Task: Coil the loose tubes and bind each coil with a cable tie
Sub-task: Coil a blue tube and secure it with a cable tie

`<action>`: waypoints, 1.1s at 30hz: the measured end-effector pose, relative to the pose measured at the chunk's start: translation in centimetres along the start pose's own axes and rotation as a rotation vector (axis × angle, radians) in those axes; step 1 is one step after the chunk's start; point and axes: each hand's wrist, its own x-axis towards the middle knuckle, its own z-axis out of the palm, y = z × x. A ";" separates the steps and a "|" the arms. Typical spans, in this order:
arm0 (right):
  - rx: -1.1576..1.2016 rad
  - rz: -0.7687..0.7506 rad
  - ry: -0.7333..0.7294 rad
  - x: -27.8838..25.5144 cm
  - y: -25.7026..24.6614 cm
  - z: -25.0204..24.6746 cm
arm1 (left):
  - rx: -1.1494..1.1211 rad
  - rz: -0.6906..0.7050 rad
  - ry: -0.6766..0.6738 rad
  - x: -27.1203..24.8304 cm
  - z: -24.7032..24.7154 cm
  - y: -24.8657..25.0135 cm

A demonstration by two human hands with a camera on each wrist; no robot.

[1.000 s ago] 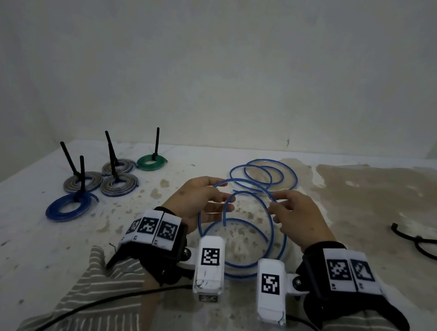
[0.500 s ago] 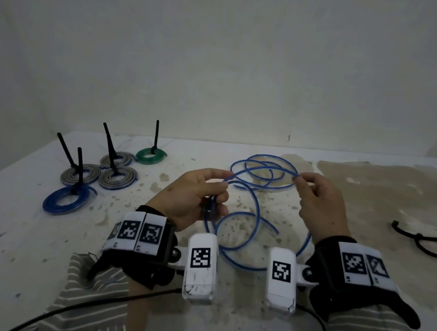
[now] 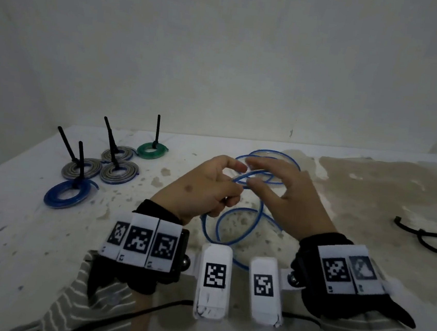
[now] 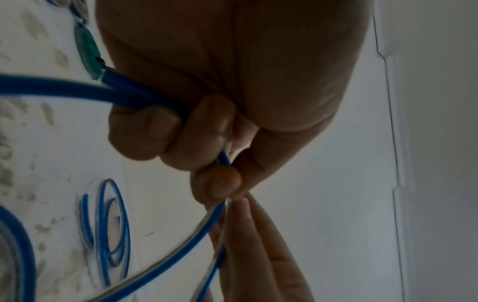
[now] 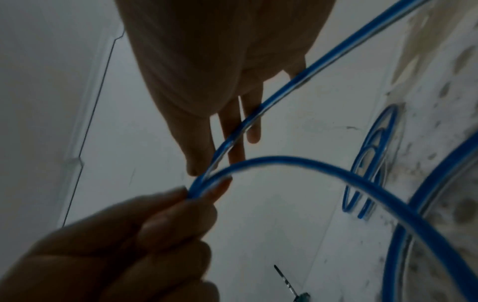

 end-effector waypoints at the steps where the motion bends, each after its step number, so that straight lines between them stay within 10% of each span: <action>1: -0.002 -0.020 0.002 0.0 -0.1 0.0 | 0.007 0.016 -0.015 -0.1 0.1 0.1; 16: 0.305 0.208 0.430 0.5 1.2 -2.6 | 0.006 0.089 -0.011 -0.5 -2.1 -1.9; 24: 0.229 0.213 0.159 0.0 1.4 -1.8 | 0.103 0.136 0.180 -0.6 -2.3 -1.7; 33: 0.071 -0.063 0.055 0.1 -1.1 -0.9 | 0.065 0.266 0.043 -0.3 0.7 -0.8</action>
